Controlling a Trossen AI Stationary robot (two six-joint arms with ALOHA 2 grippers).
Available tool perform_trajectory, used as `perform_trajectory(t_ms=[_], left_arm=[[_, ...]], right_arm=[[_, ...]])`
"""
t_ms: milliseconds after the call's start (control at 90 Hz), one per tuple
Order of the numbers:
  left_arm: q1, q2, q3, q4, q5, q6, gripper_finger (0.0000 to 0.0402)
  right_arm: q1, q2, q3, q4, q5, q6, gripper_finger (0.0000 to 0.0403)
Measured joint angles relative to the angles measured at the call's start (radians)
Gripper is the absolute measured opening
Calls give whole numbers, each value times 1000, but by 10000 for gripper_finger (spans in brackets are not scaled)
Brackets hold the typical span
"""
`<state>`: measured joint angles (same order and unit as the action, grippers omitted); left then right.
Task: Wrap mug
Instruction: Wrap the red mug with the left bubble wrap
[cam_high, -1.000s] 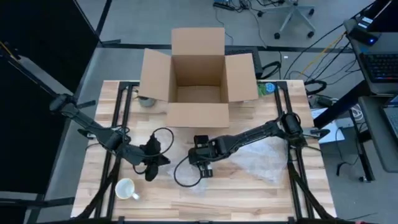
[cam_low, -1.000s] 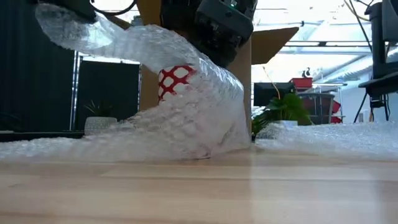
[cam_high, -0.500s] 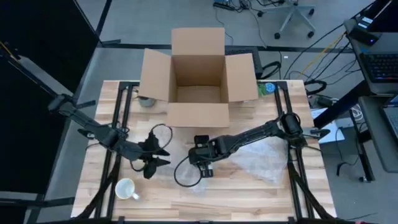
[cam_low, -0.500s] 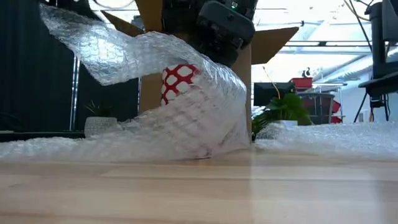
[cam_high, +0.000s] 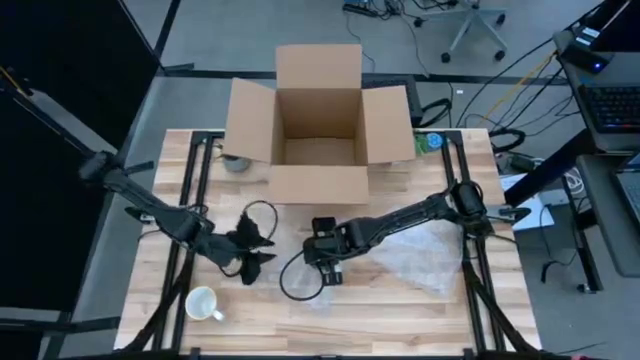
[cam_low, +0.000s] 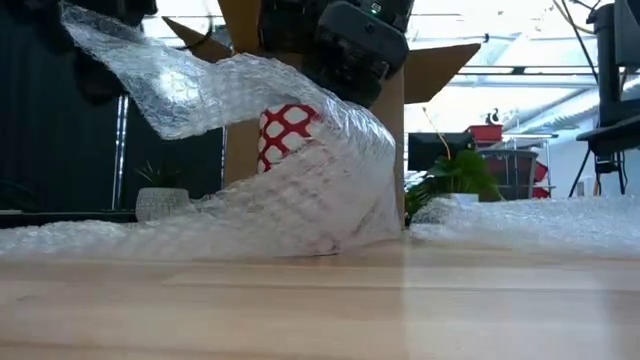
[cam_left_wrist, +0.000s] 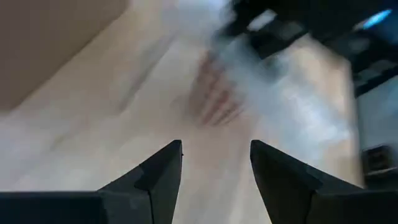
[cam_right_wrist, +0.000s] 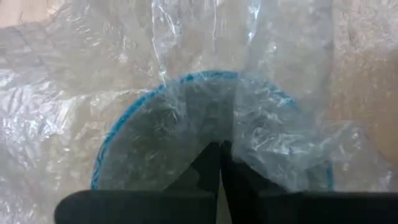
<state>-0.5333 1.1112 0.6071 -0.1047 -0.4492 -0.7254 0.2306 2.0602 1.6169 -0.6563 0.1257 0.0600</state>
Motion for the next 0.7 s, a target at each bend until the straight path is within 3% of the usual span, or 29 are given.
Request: perform_trajectory(t_ms=[189, 478, 700], left_arm=[[48, 148, -2, 258, 14, 126, 178], [127, 324, -3, 500, 16, 138, 178], [154, 424, -1, 520, 45, 129, 178]], right_arm=[[0, 0, 0, 4, 1, -1, 0], [0, 1, 0, 29, 0, -1, 0], [0, 1, 0, 36, -1, -1, 0]])
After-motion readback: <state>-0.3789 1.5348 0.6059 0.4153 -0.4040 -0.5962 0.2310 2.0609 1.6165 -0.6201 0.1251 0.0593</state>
